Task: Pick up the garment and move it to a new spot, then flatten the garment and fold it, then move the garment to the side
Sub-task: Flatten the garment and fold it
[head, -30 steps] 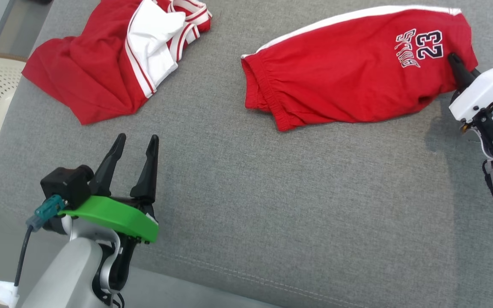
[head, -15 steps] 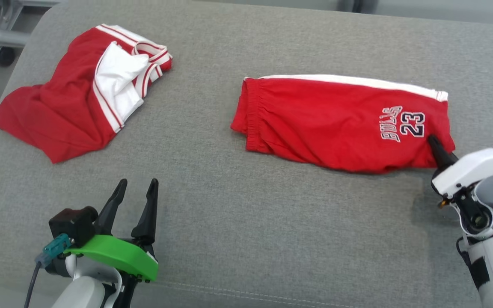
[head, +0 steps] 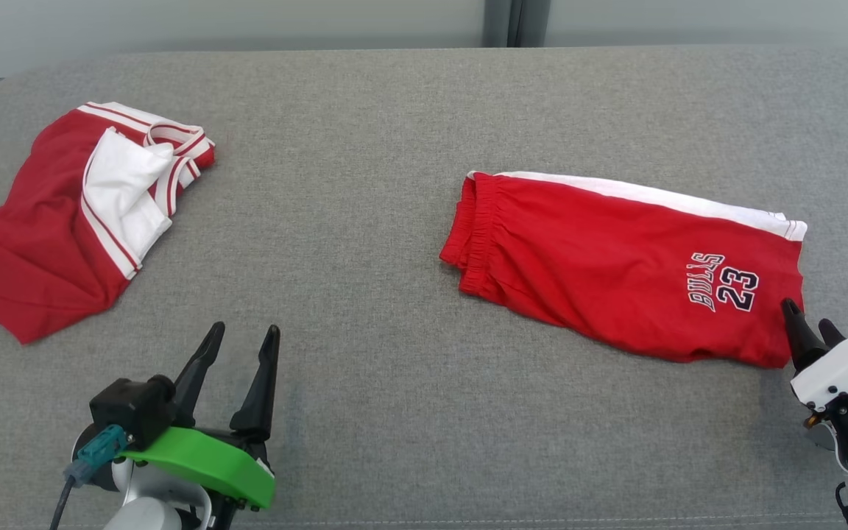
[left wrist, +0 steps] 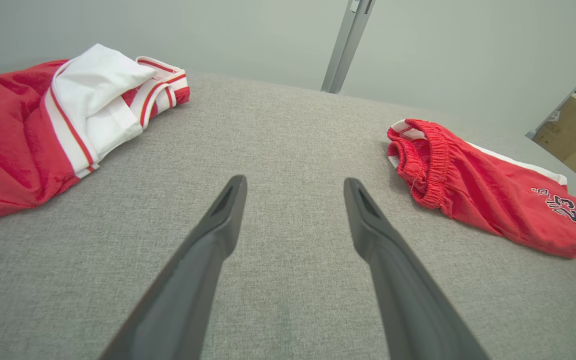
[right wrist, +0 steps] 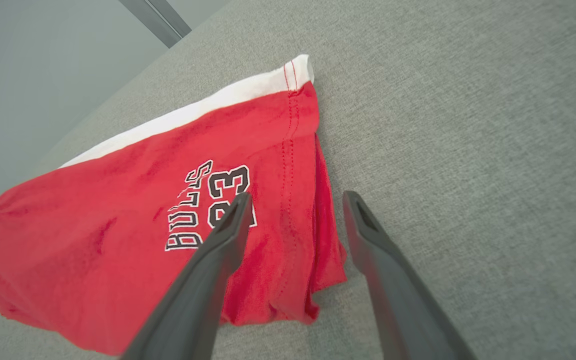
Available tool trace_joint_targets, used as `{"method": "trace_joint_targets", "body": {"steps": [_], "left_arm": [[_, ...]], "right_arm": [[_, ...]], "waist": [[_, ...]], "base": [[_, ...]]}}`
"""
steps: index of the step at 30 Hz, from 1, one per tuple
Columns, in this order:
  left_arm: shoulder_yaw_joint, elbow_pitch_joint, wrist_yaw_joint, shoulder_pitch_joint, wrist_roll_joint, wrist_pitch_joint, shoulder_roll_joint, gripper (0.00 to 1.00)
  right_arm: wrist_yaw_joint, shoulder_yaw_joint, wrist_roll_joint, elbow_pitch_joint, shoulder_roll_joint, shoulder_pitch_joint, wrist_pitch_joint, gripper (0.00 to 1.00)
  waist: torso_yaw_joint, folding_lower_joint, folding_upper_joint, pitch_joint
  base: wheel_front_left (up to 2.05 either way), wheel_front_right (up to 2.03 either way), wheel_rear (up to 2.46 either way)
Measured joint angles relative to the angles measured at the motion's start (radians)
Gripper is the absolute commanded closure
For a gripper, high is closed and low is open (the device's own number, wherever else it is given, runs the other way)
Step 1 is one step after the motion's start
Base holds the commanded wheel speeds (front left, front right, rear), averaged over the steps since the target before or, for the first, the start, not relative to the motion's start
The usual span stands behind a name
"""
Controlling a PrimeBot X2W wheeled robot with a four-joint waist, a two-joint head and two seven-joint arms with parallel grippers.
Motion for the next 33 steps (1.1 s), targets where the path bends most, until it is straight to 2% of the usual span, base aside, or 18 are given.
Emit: {"method": "trace_joint_targets", "body": {"steps": [12, 20, 21, 22, 23, 26, 28, 33], "left_arm": [[0.008, -0.055, 0.008, 0.0, 0.032, 0.02, 0.032, 0.0], [0.015, -0.089, 0.009, -0.001, 0.048, 0.04, 0.038, 0.0], [0.016, -0.091, 0.009, -0.001, 0.049, 0.042, 0.04, 0.0], [0.015, -0.091, 0.009, -0.001, 0.05, 0.042, 0.041, 0.0], [0.015, -0.092, 0.009, -0.001, 0.054, 0.045, 0.041, 0.0], [0.016, -0.094, 0.009, -0.001, 0.061, 0.047, 0.041, 0.0], [0.02, -0.094, 0.009, -0.001, 0.063, 0.047, 0.039, 0.0], [0.044, -0.095, 0.012, -0.001, 0.062, 0.046, 0.03, 0.0]], "right_arm": [[-0.003, -0.006, 0.029, 0.01, 0.032, -0.01, 0.003, 0.0], [-0.011, -0.009, 0.044, 0.046, 0.044, -0.077, 0.004, 0.0], [-0.01, -0.012, 0.058, 0.051, 0.053, -0.089, 0.005, 0.29], [-0.007, -0.016, 0.075, 0.055, 0.064, -0.099, 0.007, 0.82], [-0.007, -0.023, 0.09, 0.06, 0.073, -0.108, 0.007, 1.0], [0.011, -0.036, 0.129, 0.064, 0.087, -0.113, 0.02, 1.0], [0.011, -0.049, 0.138, 0.07, 0.077, -0.112, 0.022, 1.0], [0.01, -0.138, 0.175, 0.073, -0.021, -0.108, 0.06, 1.0]], "waist": [[-0.001, 0.0, 0.0, 0.046], [0.007, 0.0, 0.0, 0.077], [0.007, 0.0, 0.0, 0.08], [0.007, 0.0, 0.0, 0.083], [0.007, 0.0, 0.0, 0.085], [0.007, 0.0, 0.0, 0.086], [0.008, 0.0, 0.0, 0.083], [0.007, 0.0, 0.0, 0.076]], "base": [[0.0, 0.0, 0.0], [0.0, 0.0, 0.0], [0.0, 0.0, 0.0], [0.0, 0.0, 0.0], [0.0, 0.0, 0.0], [0.0, 0.0, 0.0], [0.0, 0.0, 0.0], [0.0, 0.0, 0.0]]}}
